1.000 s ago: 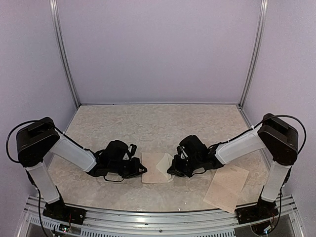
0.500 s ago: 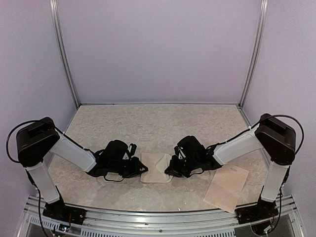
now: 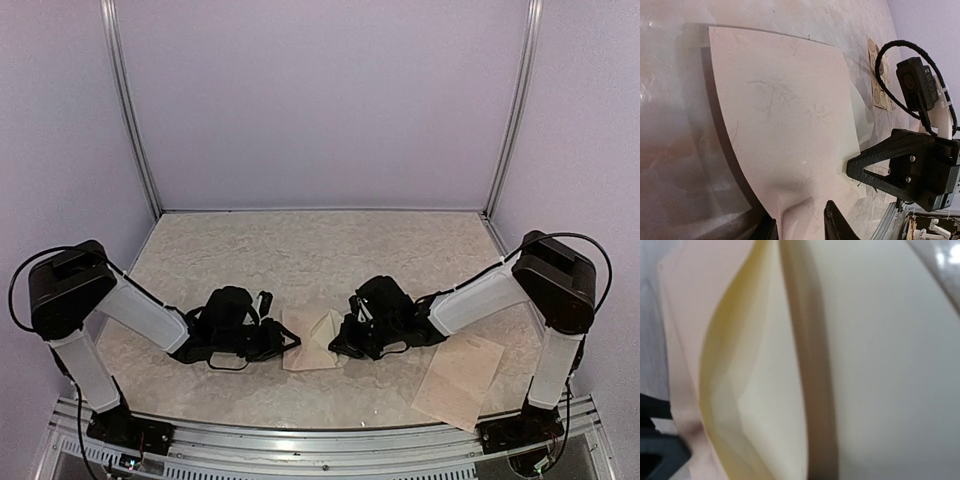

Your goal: Place the letter into the envelope and seal it

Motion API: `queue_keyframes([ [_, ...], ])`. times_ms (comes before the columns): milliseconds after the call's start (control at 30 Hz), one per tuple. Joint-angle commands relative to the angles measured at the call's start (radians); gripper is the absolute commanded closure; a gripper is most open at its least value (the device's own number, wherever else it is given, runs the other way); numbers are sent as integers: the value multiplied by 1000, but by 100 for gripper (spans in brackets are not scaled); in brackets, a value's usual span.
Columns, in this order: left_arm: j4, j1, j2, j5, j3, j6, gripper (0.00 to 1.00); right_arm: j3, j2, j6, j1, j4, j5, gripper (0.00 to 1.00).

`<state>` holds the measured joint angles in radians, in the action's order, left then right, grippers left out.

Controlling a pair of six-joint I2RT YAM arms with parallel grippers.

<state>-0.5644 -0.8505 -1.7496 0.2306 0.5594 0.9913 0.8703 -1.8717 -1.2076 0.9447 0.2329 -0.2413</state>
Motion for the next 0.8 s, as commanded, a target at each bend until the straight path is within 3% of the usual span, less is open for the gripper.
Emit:
queue_keyframes([
  [0,-115,-6,62,40,-40,14,69,-31,50,-10,18,88,19,100],
  [267,-336,9,72,139,-104,60,68,-77,133,49,19,186,6,100],
  [500,-546,18,85,198,-143,96,79,-110,217,97,18,260,-21,100],
  [767,-474,15,177,212,-122,21,74,-118,300,171,19,301,-64,100],
])
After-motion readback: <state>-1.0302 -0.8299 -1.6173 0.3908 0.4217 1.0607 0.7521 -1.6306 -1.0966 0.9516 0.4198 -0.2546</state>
